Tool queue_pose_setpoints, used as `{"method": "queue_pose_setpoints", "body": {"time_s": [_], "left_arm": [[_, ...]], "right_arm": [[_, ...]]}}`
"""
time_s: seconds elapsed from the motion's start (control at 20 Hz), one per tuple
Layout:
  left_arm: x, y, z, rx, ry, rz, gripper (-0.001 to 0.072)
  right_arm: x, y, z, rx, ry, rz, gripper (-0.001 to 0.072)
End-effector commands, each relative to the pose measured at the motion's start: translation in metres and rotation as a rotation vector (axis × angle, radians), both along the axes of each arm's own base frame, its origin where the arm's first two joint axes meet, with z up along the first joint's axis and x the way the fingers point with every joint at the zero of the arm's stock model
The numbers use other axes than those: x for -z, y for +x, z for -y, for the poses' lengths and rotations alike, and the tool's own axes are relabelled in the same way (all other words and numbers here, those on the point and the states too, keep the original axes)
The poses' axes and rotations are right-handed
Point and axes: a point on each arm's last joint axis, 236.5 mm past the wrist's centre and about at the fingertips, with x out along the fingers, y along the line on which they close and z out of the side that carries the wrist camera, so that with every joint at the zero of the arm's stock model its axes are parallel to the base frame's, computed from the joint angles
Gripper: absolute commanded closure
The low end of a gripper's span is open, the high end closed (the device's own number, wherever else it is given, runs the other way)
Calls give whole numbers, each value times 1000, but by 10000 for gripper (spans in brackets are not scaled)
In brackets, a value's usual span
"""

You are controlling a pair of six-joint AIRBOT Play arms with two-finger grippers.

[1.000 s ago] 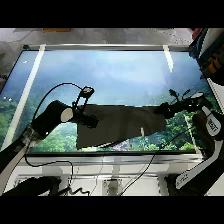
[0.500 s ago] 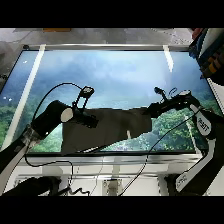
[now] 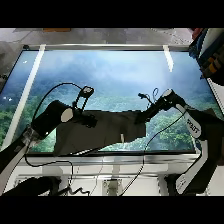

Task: Fold the clothes and pants, and hang the long-sleeved shirts on hangers.

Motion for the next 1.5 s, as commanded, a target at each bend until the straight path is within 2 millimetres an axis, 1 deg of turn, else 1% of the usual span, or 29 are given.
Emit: {"method": "queue_pose_setpoints", "body": {"time_s": [0.0,0.05,0.1,0.2,0.25,0.3,0.4,0.45,0.55,0.65,0.7,0.75,0.8,0.85,0.95,1.0,1.05,1.1,1.2,1.25,1.3,1.35,1.4,1.45], "left_arm": [[-2,11,-11,9,55,53,436],[-4,17,-12,12,57,82,537],[-8,23,-9,14,45,112,600],[-15,33,-1,17,12,163,601],[-18,37,1,17,1,182,600],[-19,39,2,18,-5,192,600],[-21,40,3,18,-9,199,600],[-22,40,3,18,-10,200,600],[-27,39,3,17,-17,212,601],[-35,39,2,16,-26,228,601],[-38,39,1,17,-24,239,601],[-41,40,-1,19,-20,250,601],[-44,40,-2,20,-15,259,601],[-46,41,-5,18,-11,267,600],[-49,42,-7,15,-8,276,601],[-49,43,-9,16,-1,281,601],[-49,43,-9,16,-2,281,601],[-49,43,-9,16,-2,281,601],[-49,43,-9,16,-2,281,601],[-49,43,-9,16,-2,282,601],[-49,43,-9,16,-2,282,600],[-49,43,-9,16,-2,282,600],[-49,43,-9,16,-2,282,600],[-49,43,-9,16,-2,282,601]], "right_arm": [[8,-16,-32,-105,-31,31,322],[10,-18,-41,-126,-35,44,562],[10,-19,-49,-140,-38,58,677],[2,-13,-60,-148,-42,87,687],[-6,-3,-62,-129,-51,106,687],[-14,10,-61,-111,-58,137,686],[-32,48,-49,-33,-94,205,687],[-44,70,-36,27,-116,237,686],[-70,111,-1,185,-148,268,686],[-93,146,49,380,-179,270,686],[-103,159,79,486,-195,257,686],[-112,169,109,583,-209,238,686],[-121,175,142,687,-222,211,686],[-128,175,172,767,-232,181,686],[-147,165,234,902,-250,136,686],[-157,159,263,970,-259,136,687],[-168,151,295,1048,-284,150,686],[-179,141,325,1116,-322,179,687],[-201,113,392,1266,-460,250,687],[-212,95,426,1351,-553,276,687],[-222,68,464,1469,-677,272,687],[-233,38,498,1614,-787,236,687],[-241,11,522,1736,-864,192,687],[-245,-15,537,1838,-907,135,687]]}}
